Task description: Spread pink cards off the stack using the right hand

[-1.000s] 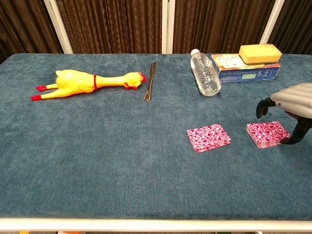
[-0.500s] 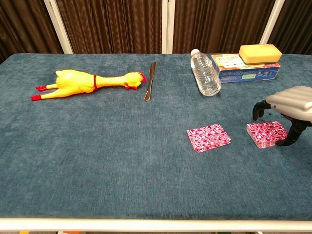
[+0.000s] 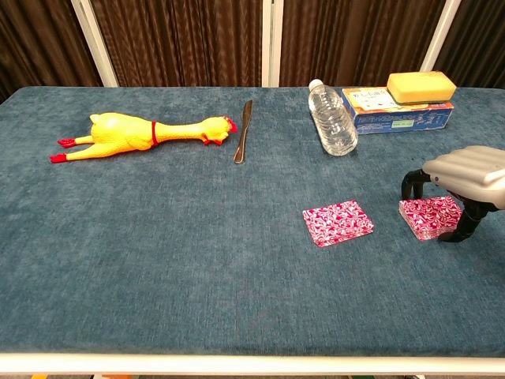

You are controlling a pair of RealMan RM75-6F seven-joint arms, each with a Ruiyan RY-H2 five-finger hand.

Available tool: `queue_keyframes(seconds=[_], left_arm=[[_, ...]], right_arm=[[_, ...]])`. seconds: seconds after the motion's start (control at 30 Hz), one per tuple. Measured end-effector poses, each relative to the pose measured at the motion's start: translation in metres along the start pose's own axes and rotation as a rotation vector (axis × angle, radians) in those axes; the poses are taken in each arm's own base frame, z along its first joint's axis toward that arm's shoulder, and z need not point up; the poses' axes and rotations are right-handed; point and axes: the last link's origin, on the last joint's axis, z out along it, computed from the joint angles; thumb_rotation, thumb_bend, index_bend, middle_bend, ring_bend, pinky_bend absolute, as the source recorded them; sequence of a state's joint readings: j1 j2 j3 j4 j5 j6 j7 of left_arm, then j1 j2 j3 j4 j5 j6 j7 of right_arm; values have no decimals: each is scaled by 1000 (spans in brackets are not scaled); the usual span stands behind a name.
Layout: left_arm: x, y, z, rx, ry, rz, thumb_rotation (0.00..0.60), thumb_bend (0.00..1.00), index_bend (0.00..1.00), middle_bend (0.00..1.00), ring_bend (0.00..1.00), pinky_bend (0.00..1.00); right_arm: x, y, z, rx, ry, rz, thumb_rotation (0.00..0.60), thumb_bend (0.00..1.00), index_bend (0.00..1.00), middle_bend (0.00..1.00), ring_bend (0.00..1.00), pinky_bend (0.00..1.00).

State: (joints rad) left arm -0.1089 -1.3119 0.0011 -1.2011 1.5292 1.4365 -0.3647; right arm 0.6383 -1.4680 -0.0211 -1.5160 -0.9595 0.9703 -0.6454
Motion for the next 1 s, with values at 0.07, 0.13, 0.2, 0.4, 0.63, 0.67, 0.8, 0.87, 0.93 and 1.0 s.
queue_keyframes(seconds=[0.07,0.13,0.2,0.4,0.63,0.67,0.8,0.87,0.93,1.0], left_arm=[[0,0,0,2,4,-2,600,31,164,155,63,177],[1,-1,0,5,7,-3,600,31,164,155,63,178],[2,-2,0,5,6,-3,600,31,164,155,63,177],[0,-2,0,8,2,-3,600,31,164,155,64,177],[1,-4,0,15,7,-7,600,31,164,155,63,177],[1,-4,0,14,6,-7,600,31,164,155,63,177],[1,-4,0,13,3,-6,600,31,163,155,64,177],[1,-4,0,14,3,-6,600,31,164,155,64,178],[1,-4,0,14,3,-6,600,31,164,155,63,177],[0,-4,-1,14,3,-6,600,30,163,155,63,177]], right_arm=[[0,0,0,0,2,0,600,101,303,313,834,914],[0,0,0,0,3,0,600,101,308,317,834,914],[1,0,0,-1,4,0,600,101,312,321,834,914],[-2,1,1,-8,-4,-4,600,109,328,330,834,914],[-2,1,2,-11,2,-2,600,118,344,346,834,914],[-1,1,2,-11,5,-1,600,118,346,347,834,914],[-2,1,2,-11,6,-1,600,118,350,350,834,914],[-2,1,2,-13,6,-3,600,119,355,354,834,914],[-2,2,2,-14,5,-3,600,121,361,359,834,914],[-2,2,2,-15,5,-3,600,123,370,366,834,914]])
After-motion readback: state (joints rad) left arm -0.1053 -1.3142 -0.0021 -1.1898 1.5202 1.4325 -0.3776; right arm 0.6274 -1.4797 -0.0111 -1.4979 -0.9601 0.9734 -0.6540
